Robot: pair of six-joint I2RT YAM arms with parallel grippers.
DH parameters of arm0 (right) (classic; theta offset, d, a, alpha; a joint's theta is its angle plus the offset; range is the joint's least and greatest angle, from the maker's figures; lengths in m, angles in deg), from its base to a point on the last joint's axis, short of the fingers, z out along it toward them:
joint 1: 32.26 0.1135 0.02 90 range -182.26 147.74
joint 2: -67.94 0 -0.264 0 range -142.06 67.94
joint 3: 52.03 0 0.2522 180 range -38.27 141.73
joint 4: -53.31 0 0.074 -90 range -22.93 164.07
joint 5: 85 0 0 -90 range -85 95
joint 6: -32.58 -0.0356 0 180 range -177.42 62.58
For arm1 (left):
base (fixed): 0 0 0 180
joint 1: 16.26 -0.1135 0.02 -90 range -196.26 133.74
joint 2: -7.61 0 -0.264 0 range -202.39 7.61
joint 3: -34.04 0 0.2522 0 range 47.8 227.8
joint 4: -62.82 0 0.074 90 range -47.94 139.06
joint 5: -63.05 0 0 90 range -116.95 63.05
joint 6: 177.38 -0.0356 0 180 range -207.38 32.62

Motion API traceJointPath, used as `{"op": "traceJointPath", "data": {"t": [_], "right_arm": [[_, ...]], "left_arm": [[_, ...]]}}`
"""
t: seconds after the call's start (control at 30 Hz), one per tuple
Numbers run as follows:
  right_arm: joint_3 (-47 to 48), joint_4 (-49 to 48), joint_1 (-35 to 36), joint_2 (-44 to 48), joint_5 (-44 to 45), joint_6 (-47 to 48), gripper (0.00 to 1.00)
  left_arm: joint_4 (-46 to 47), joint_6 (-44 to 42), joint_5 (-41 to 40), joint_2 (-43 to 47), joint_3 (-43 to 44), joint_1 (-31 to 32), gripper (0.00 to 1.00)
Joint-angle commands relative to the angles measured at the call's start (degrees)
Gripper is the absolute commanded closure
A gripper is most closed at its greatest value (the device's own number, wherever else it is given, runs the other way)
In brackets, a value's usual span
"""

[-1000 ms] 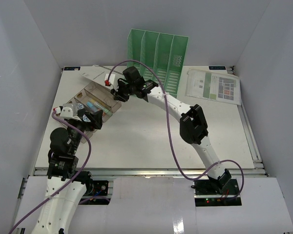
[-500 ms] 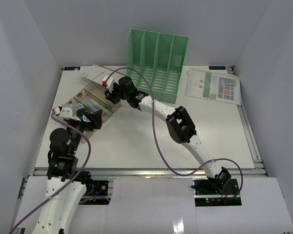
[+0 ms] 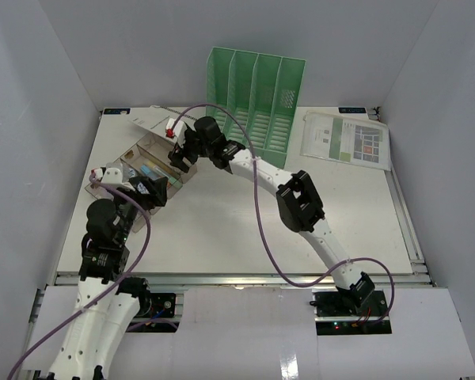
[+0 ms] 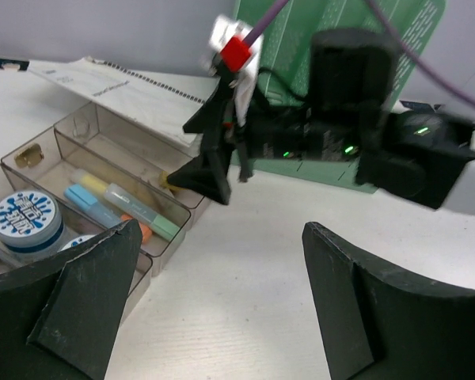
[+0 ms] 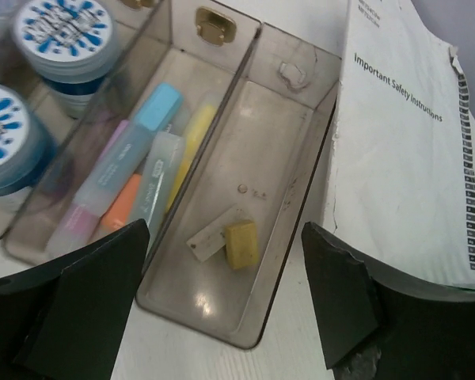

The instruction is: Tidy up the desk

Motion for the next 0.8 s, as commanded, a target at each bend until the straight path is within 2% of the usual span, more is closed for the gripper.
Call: {"op": "traceJointPath", "data": {"t": [0.0, 0.1, 0.2, 0.27, 0.3, 0.4, 0.47, 0.53, 0.67, 0.77], "right_arm": [[-2.67, 17.82, -2.79, 14.86, -17.04, 13.0, 0.07], [-12.84, 32.74, -4.5, 26.65, -22.4, 25.42, 0.09], [-32.5, 37.38, -5.43, 39.67, -22.22, 29.94, 0.17], [-39.68, 37.96, -6.82, 48.24, -22.91, 28.61, 0.21], [-43.49, 37.97, -7.96, 51.2, -22.92, 27.29, 0.22], [-57.25, 37.47, -14.54, 60.31, -33.41, 24.47, 0.22], [-62.15, 37.42, -19.84, 65.17, -39.03, 24.72, 0.21], [-68.75, 37.03, -24.64, 69.69, -42.43, 25.47, 0.2], [-78.64, 30.48, -29.87, 76.85, -42.53, 24.08, 0.18], [-81.16, 28.09, -31.21, 79.42, -39.98, 22.8, 0.18]], "left_arm": [[-0.74, 3.21, -2.45, -4.92, -0.01, -0.53, 0.08], [1.01, 7.4, 1.59, -11.24, 0.56, -2.94, 0.16], [4.8, 13.89, 6.1, -18.64, 2.75, -4.44, 0.24], [6.37, 17.33, 7.37, -26.08, 7.07, -5.53, 0.26], [6.74, 18.33, 8.08, -26.19, 9.12, -6.15, 0.26], [8.17, 23.18, 12.92, -41.09, 16.15, -11.49, 0.24], [10.44, 26.15, 17.87, -46.86, 20.86, -15.15, 0.19], [10.34, 25.91, 17.99, -55.39, 26.99, -17.49, 0.12], [9.38, 23.14, 15.72, -69.25, 38.24, -19.07, 0.09], [9.38, 21.3, 14.4, -77.42, 46.75, -19.08, 0.09]]}}
